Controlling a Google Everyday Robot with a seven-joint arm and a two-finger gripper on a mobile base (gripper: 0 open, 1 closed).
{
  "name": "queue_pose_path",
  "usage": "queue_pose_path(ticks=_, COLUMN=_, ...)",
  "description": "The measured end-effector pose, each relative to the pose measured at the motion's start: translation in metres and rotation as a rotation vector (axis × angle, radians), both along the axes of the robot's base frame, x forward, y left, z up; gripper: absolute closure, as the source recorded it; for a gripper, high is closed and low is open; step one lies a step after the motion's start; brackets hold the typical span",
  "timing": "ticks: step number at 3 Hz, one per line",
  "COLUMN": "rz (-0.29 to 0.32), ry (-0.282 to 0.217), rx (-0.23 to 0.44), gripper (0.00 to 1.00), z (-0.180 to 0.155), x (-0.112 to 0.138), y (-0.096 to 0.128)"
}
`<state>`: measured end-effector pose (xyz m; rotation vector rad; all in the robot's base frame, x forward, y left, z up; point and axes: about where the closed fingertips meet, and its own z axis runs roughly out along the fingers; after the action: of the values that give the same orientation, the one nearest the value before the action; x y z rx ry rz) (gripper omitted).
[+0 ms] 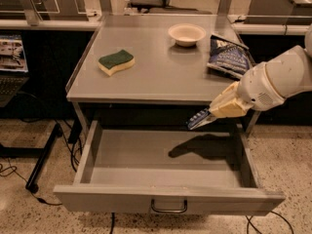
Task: Place rxbar blueberry into top drawer
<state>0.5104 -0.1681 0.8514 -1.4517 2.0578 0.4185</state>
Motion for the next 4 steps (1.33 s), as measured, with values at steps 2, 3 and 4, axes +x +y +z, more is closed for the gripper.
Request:
queue_pose_path(ticks=2, rz=-0.018, ry=0.037, rx=0.011, gripper=1.0, z=-0.043, x=-0.023, y=0.008)
queue_pose_path(ticks=3, rz=-0.072, ry=0.052, rx=-0.029, gripper=1.0, z=-0.074, x=-0.001, y=0.004)
queue_pose_path(ticks=4, rz=-0.111, ry=0.102, rx=-0.056, gripper=1.0, z=-0.106, x=0.016, y=-0.002)
